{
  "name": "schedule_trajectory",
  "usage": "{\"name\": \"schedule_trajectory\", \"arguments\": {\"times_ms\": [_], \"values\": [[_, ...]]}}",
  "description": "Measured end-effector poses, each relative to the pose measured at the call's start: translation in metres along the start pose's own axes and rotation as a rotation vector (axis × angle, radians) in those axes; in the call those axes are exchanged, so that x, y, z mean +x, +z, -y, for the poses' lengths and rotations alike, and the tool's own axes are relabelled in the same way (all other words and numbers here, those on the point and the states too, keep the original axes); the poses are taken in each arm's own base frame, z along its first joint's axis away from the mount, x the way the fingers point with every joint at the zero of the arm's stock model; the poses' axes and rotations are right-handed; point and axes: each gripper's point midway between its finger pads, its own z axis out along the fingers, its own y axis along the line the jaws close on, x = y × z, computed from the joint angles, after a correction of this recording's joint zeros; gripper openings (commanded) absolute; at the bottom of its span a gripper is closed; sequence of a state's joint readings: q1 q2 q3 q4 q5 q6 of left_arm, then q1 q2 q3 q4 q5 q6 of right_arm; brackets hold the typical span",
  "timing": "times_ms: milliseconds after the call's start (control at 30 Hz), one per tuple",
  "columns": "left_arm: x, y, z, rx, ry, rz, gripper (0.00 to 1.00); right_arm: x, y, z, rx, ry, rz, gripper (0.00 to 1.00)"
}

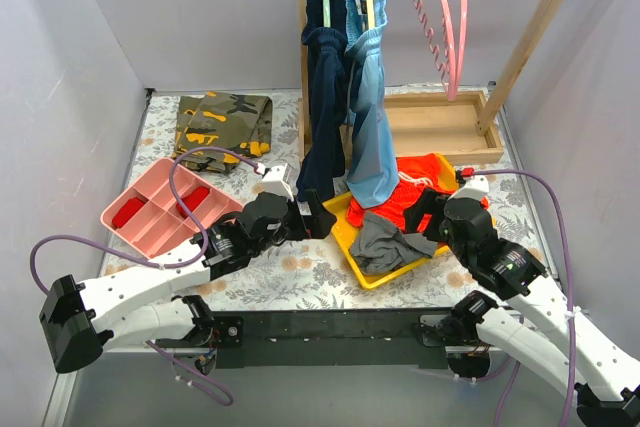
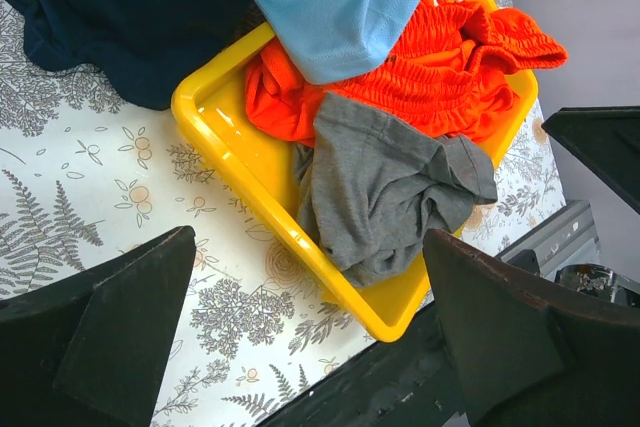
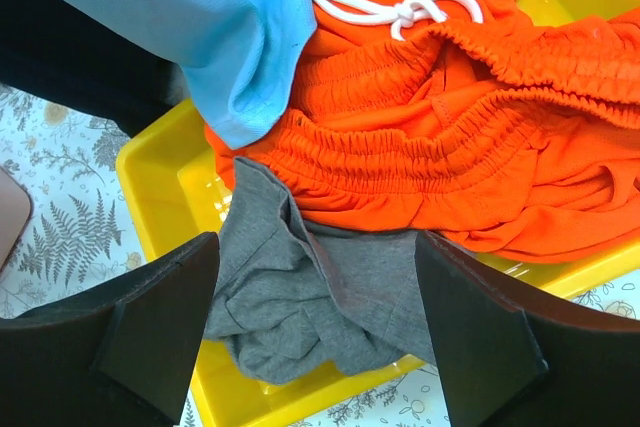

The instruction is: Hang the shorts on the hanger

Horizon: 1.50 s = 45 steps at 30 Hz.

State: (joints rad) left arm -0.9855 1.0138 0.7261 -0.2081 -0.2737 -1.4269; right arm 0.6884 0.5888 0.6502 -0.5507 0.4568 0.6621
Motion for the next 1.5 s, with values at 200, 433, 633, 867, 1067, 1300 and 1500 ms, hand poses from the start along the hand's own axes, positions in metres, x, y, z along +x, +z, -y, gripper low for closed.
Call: {"name": "schedule_trajectory", "arguments": {"times_ms": [200,433,633,867,1067,1300,1500], "values": [[-0.003,-0.003,0.002,0.009,-0.003,0.009,0.98,0.003,0.0,0.005,0.027,0.01,-0.006,0.87],[-0.004,-0.004,0.002,0.013,-0.002,0.011,0.98,0.008,0.005,0.012,0.078,0.013,-0.026,0.92],[-0.001,-0.005,0.002,0.016,0.007,-0.005,0.98,0.019,0.019,0.024,0.175,-0.023,-0.092,0.95],[0.009,-0.008,-0.005,-0.009,0.024,-0.051,0.98,0.004,0.029,0.048,0.28,0.013,-0.072,0.95],[0.012,-0.01,-0.004,0.0,0.027,-0.067,0.98,-0.008,0.052,0.06,0.3,0.09,-0.061,0.88],[0.012,-0.011,0.001,0.018,0.034,-0.078,0.98,0.028,0.084,0.074,0.327,0.119,-0.157,0.56],[0.01,-0.013,0.006,0.037,0.037,-0.081,0.98,0.032,0.084,0.084,0.338,0.135,-0.136,0.08]]}}
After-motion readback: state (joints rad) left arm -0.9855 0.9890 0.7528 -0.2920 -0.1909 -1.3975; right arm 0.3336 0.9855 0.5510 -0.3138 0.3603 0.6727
